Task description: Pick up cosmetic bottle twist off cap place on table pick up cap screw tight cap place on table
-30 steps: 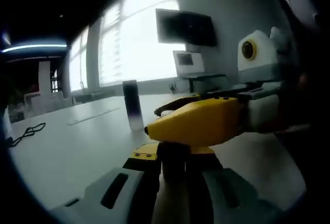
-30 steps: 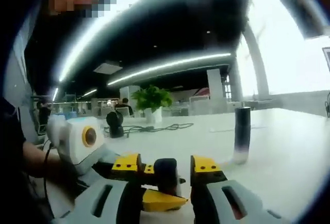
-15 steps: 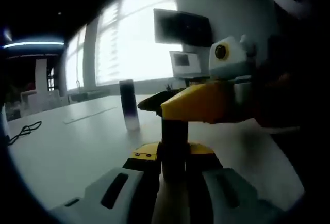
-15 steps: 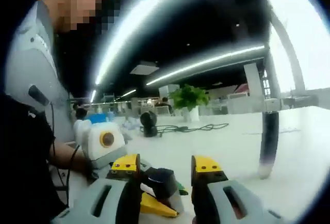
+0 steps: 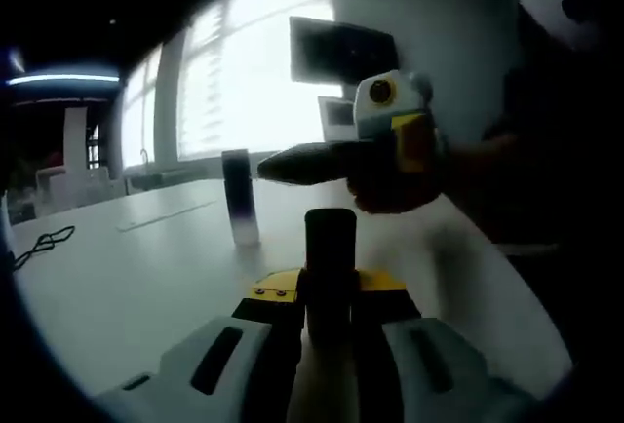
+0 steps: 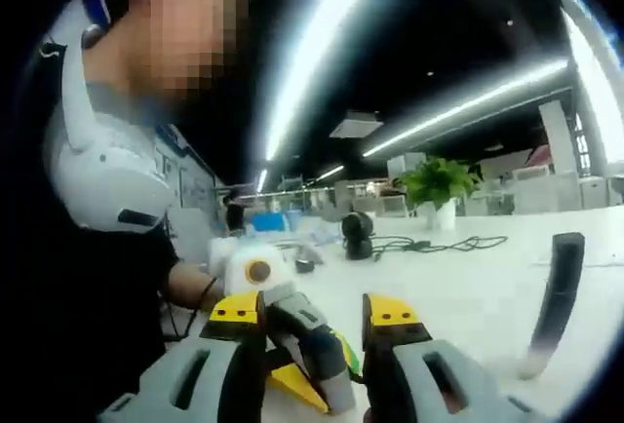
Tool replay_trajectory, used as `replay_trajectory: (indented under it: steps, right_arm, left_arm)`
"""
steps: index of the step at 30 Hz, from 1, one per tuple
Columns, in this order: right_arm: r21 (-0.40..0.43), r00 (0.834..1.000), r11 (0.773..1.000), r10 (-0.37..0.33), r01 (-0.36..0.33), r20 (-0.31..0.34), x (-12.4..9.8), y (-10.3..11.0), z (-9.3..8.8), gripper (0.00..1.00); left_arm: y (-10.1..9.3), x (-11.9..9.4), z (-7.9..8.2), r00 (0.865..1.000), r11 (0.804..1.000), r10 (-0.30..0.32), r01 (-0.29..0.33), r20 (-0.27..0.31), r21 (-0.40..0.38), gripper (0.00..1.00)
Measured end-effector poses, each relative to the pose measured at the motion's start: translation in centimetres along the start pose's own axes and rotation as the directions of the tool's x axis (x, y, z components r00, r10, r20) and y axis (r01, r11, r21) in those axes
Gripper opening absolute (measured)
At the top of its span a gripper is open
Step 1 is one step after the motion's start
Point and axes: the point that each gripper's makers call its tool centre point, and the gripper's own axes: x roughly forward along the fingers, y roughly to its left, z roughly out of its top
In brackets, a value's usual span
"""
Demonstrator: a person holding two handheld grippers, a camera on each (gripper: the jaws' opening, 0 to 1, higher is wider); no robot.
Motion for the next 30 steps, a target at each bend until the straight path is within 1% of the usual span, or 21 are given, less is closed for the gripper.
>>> replay_trajectory:
  steps: [1,3,5,8,9,10,11,13,14,15,16,17,18,21,23,25,28,30]
  right_arm:
    - [-0.006,1.0,1.0,0.011,-0.012,-0.007,-0.1,-0.1,0.0,0.33]
    - [-0.045,0.999,0.998,0.038,-0.04,-0.03,-0.2,-0.3,-0.2,0.32]
    - [-0.05,0.997,0.996,0.066,-0.069,-0.044,-0.4,-0.3,-0.3,0.32]
    - [-0.07,0.988,0.988,0.131,-0.137,-0.084,-0.6,0.4,-0.7,0.3]
    - [-0.061,0.981,0.984,0.161,-0.168,-0.106,-0.7,0.7,-1.0,0.29]
    - [-0.077,0.976,0.979,0.177,-0.187,-0.126,-0.7,0.8,-1.3,0.28]
    - [-0.088,0.967,0.972,0.202,-0.217,-0.155,-0.7,0.9,-1.8,0.26]
    - [-0.068,0.953,0.964,0.239,-0.255,-0.187,-0.7,0.9,-2.5,0.26]
    - [-0.047,0.947,0.961,0.26,-0.273,-0.191,-0.6,0.9,-2.7,0.26]
    - [-0.052,0.947,0.96,0.262,-0.276,-0.188,-0.5,0.5,-2.6,0.26]
    - [-0.037,0.944,0.957,0.277,-0.288,-0.179,-0.5,0.5,-2.6,0.25]
    - [0.006,0.94,0.955,0.293,-0.296,-0.174,-0.5,0.5,-2.7,0.25]
    - [-0.011,0.94,0.953,0.296,-0.302,-0.171,-0.4,0.3,-2.6,0.24]
    - [-0.012,0.925,0.94,0.332,-0.34,-0.184,-0.2,0.7,-2.8,0.23]
    - [-0.026,0.917,0.936,0.338,-0.351,-0.211,0.0,0.6,-3.4,0.18]
    - [-0.027,0.916,0.935,0.339,-0.353,-0.215,0.2,0.5,-3.7,0.17]
    - [-0.008,0.915,0.933,0.35,-0.359,-0.202,0.3,0.5,-3.7,0.17]
    - [-0.005,0.914,0.933,0.352,-0.361,-0.199,0.3,0.5,-3.7,0.15]
  left_arm:
    - [0.0,0.0,0.0,1.0,1.0,-0.001,0.001,0.0,-0.001,0.09]
    - [-0.1,0.0,0.0,1.0,1.0,-0.002,0.002,0.0,-0.001,0.09]
    - [-0.2,0.0,0.0,1.0,1.0,-0.006,0.006,-0.002,-0.006,0.09]
    - [-0.3,0.0,-0.1,1.0,1.0,-0.015,0.015,-0.002,-0.009,0.09]
    - [-0.2,0.0,-0.1,1.0,1.0,-0.015,0.015,-0.002,-0.009,0.09]
    - [-0.2,0.0,-0.1,1.0,1.0,-0.015,0.015,-0.002,-0.011,0.09]
    - [-0.1,0.0,-0.1,1.0,1.0,-0.016,0.016,-0.002,-0.012,0.09]
    - [-0.1,0.1,-0.1,1.0,1.0,-0.023,0.023,-0.003,-0.016,0.09]
    - [-0.2,0.0,-0.2,1.0,0.999,-0.027,0.027,-0.003,-0.018,0.09]
    - [-0.1,0.1,-0.2,1.0,0.999,-0.028,0.028,-0.002,-0.017,0.09]
    - [-0.1,0.1,-0.2,1.0,0.999,-0.028,0.028,-0.003,-0.018,0.09]
    - [-0.1,0.1,-0.1,1.0,0.999,-0.028,0.028,-0.002,-0.018,0.09]
    - [-0.1,0.1,-0.1,1.0,0.999,-0.028,0.028,-0.002,-0.019,0.09]
    - [0.0,0.1,-0.1,1.0,0.999,-0.029,0.029,-0.002,-0.02,0.09]
    - [-0.1,0.1,-0.1,0.999,0.999,-0.038,0.037,-0.004,-0.026,0.09]
    - [-0.2,0.1,-0.1,0.999,0.999,-0.039,0.039,-0.005,-0.026,0.09]
    - [0.0,0.2,-0.1,0.999,0.999,-0.035,0.034,-0.009,-0.032,0.09]
    - [0.0,0.2,-0.2,0.999,0.999,-0.035,0.035,-0.008,-0.031,0.08]
